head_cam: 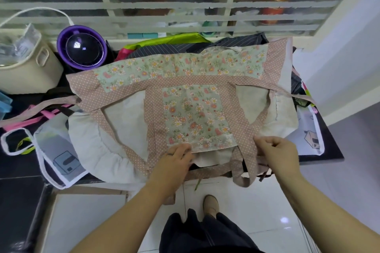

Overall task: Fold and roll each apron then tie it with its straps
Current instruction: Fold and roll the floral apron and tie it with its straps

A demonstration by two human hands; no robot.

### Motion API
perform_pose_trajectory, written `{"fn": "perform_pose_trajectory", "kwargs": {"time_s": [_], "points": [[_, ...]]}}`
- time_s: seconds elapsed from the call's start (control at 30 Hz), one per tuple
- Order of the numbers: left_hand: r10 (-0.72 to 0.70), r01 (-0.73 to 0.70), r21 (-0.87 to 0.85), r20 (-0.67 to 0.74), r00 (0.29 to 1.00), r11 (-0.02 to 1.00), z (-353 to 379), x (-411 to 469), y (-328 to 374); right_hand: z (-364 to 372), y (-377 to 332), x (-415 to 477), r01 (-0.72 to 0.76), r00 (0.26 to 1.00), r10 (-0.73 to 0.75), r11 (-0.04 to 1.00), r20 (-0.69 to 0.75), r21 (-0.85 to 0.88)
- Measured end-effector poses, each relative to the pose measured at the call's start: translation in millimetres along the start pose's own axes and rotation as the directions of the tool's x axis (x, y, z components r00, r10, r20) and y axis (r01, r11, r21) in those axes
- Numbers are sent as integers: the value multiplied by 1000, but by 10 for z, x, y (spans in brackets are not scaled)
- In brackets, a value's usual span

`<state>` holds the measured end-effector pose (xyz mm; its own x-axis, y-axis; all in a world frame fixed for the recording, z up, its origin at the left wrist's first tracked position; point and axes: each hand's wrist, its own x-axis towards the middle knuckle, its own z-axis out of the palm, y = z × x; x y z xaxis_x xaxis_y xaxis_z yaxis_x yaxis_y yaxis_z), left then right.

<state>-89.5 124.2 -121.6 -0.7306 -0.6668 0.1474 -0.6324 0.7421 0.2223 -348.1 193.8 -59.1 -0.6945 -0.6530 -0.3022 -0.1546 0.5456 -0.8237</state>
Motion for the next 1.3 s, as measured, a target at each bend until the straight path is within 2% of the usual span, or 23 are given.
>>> {"fn": "perform_pose_trajectory", "kwargs": {"time_s": [0.07,0.13,0.23,0.37,0.4,0.47,0.5,0.57,0.63,0.67,0.7,0.77,0.8,0.83,0.87,0.9,0.93,0.97,1.03,1.1,1.17,1.2,1.3], "points": [[42,-43,-44,-29,999,998,-5,-26,-90,2,37,-4,75,997,-78,991,-23,-111],[61,-60,-66,3,998,996,-13,-71,-137,13,111,11,26,999,-18,983,43,-180],[100,-96,-66,61,993,993,-24,-132,-182,11,166,-4,-81,965,114,986,237,-145],[90,-94,19,156,984,995,6,-155,-167,45,174,-100,-161,848,174,984,501,-71],[98,-107,47,157,983,993,38,-163,-167,45,181,-94,-138,828,161,987,538,-82],[107,-121,77,164,981,990,58,-177,-177,-4,117,-42,-21,808,149,974,570,-225],[115,-128,77,160,980,989,57,-182,-188,-41,74,10,62,801,153,940,579,-335],[126,-135,43,168,978,990,34,-170,-219,-118,-22,116,213,761,223,801,609,-560],[89,-76,-87,160,983,993,-64,-92,-214,-179,-148,186,270,710,360,655,605,-706],[48,-33,-139,106,993,990,-118,-34,-217,-180,-237,211,297,702,403,585,588,-755],[-6,10,-158,25,1000,987,-171,27,-231,-175,-339,251,347,719,396,509,572,-788],[-176,157,-131,-147,973,979,-298,171,-308,-143,-559,383,453,796,255,351,549,-820],[-319,292,-155,-196,927,944,-353,245,-382,-105,-679,434,475,827,151,325,541,-817],[-490,448,-226,-189,851,865,-386,309,-480,-50,-779,492,488,843,46,355,536,-797],[-658,590,-335,-138,740,734,-417,371,-576,23,-871,532,507,838,-49,436,543,-744],[-791,683,-467,-59,609,561,-467,446,-667,129,-966,575,544,810,-113,510,575,-666],[-864,707,-588,27,503,393,-475,502,-769,234,-1047,577,585,767,-139,553,626,-593],[-895,693,-666,86,438,275,-517,581,-842,360,-1127,588,627,716,-136,557,685,-545],[-913,626,-771,160,374,121,-560,703,-972,600,-1216,599,702,643,-127,492,755,-515],[-945,504,-864,186,269,-27,-640,822,-1096,808,-1259,664,740,635,-174,417,753,-527],[-971,379,-922,156,182,-77,-706,924,-1225,947,-1274,742,749,644,-200,361,738,-555],[-975,345,-934,153,161,-89,-732,978,-1296,1015,-1291,791,750,647,-197,341,737,-567],[-974,213,-968,168,149,-134,-754,1111,-1512,1128,-1309,912,744,651,-137,308,747,-593]]}}
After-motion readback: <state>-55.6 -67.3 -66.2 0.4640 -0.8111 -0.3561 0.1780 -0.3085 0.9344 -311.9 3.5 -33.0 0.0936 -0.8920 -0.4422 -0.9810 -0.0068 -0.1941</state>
